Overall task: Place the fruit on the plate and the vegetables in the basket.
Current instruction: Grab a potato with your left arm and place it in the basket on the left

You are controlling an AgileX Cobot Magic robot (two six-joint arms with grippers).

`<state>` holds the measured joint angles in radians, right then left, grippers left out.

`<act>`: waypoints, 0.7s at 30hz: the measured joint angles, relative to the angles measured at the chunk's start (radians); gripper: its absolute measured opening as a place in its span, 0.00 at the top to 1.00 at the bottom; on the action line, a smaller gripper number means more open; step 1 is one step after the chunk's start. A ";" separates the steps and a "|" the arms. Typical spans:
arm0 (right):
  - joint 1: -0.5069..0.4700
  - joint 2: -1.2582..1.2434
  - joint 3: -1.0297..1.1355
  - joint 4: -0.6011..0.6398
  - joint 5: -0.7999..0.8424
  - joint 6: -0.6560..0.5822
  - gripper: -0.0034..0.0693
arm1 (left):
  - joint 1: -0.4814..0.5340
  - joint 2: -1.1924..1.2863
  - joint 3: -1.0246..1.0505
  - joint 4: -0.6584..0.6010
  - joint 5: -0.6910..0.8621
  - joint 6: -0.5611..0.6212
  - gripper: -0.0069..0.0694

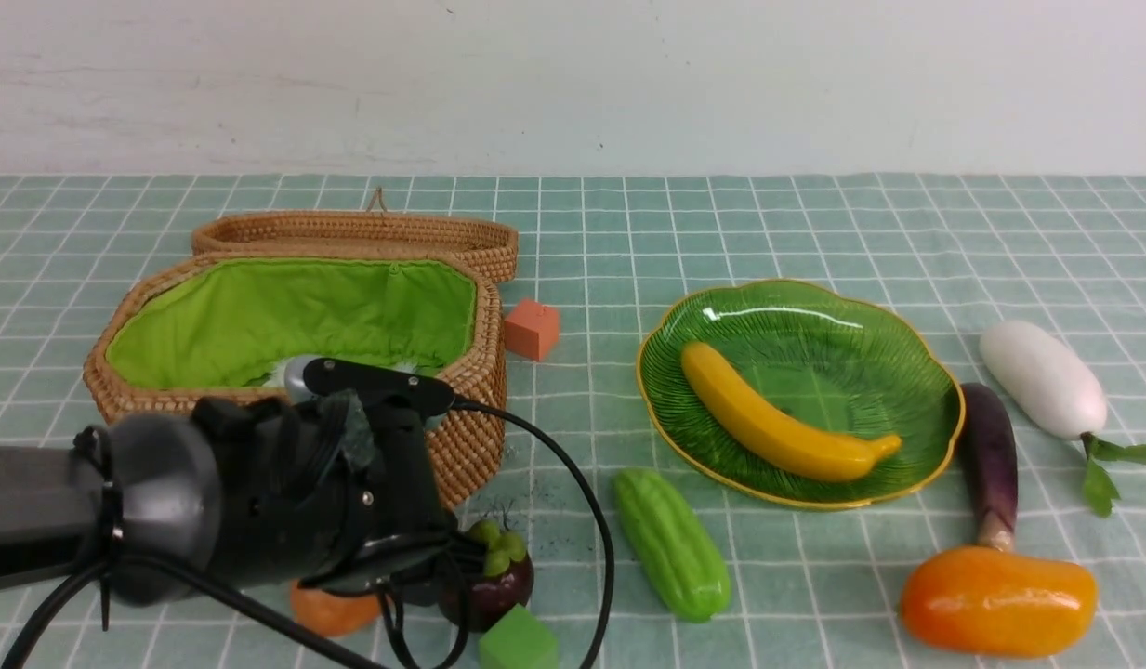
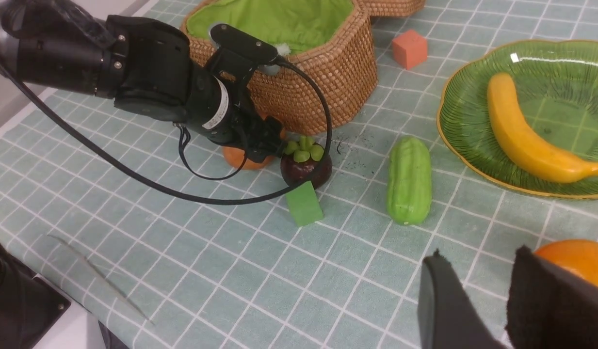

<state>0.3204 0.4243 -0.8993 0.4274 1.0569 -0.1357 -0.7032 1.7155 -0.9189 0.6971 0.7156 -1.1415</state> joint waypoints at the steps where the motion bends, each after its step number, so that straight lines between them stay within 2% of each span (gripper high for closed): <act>1: 0.000 0.000 0.000 0.000 0.000 0.000 0.66 | 0.000 0.000 -0.001 -0.004 0.003 0.000 0.19; 8: 0.000 0.000 0.000 0.000 0.003 0.000 0.65 | 0.000 -0.005 -0.003 -0.018 0.009 0.036 0.19; 13: 0.000 0.000 0.000 0.005 0.003 0.000 0.65 | 0.000 -0.048 0.003 -0.114 0.024 0.123 0.19; 17: 0.000 0.000 0.000 0.005 0.003 0.000 0.66 | 0.000 -0.088 0.009 -0.268 0.030 0.268 0.20; 21: 0.000 0.000 0.000 0.005 0.003 0.000 0.66 | 0.000 -0.095 0.010 -0.311 0.031 0.360 0.20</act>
<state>0.3204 0.4243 -0.8993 0.4328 1.0597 -0.1357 -0.7032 1.6203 -0.9092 0.3858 0.7462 -0.7811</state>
